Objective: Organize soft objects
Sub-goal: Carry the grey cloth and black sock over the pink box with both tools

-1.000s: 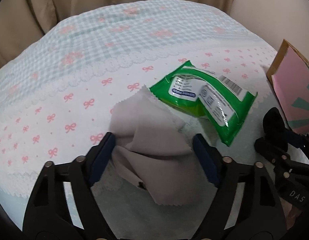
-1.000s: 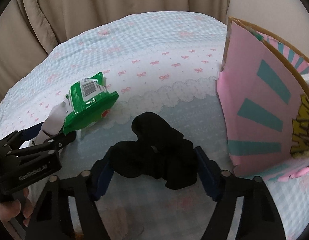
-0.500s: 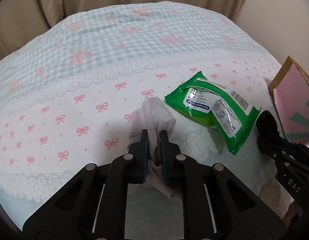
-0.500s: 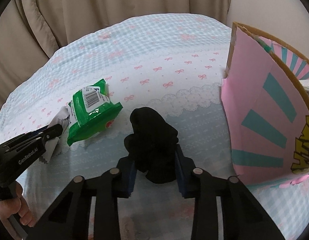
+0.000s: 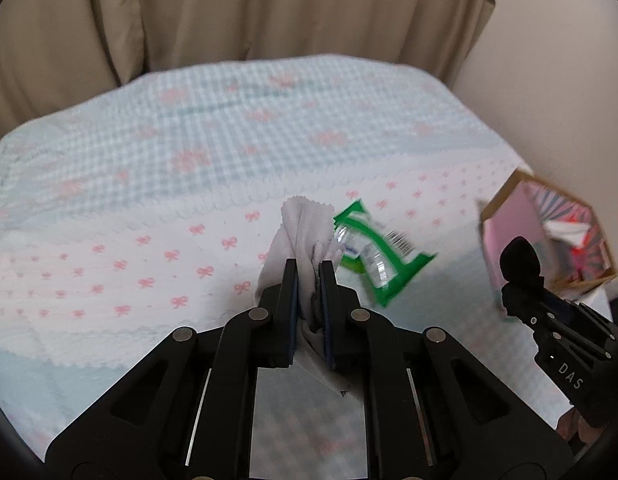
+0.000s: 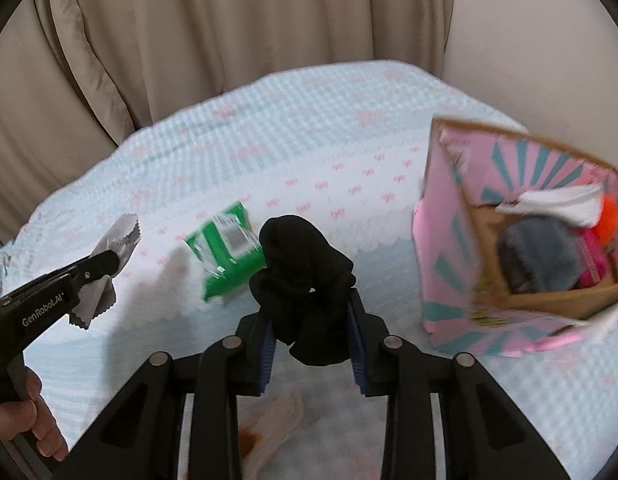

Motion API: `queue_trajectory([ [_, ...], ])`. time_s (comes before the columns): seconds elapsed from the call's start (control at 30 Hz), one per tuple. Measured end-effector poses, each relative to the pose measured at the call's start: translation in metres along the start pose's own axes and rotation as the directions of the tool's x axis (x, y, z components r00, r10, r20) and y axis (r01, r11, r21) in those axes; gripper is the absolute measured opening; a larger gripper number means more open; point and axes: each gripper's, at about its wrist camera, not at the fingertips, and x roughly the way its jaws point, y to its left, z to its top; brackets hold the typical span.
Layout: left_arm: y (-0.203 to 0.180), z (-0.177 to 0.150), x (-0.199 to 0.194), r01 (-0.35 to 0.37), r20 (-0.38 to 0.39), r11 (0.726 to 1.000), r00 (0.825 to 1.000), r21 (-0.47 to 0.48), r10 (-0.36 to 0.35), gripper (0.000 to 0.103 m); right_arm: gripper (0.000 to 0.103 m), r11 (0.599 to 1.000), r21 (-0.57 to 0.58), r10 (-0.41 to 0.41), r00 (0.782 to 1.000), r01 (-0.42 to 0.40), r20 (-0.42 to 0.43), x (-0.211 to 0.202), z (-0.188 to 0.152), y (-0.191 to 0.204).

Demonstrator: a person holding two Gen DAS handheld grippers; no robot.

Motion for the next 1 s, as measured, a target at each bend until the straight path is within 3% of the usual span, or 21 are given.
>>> queue_trajectory([
  [0.23,-0.026,0.037,-0.090,0.015,0.041,1.000,0.999,0.002,-0.015,0.008,0.029,0.999,0.041,0.019,0.999,-0.020,0.042,-0.097,0.033,-0.003],
  [0.57,-0.119,0.078,-0.181,0.098,0.057,0.995,0.993,0.027,-0.099,0.008,0.029,0.993,0.118,-0.012,0.994,-0.001,0.105,-0.220,0.068,-0.054],
  [0.8,-0.208,0.093,-0.187,0.134,0.042,0.989,0.990,0.063,-0.137,0.008,0.029,0.991,0.118,-0.074,0.992,0.061,0.105,-0.254,0.085,-0.122],
  [1.0,-0.284,0.105,-0.155,0.129,-0.001,0.989,0.992,0.074,-0.130,0.008,0.029,0.991,0.108,-0.091,0.994,0.085,0.056,-0.249,0.098,-0.194],
])
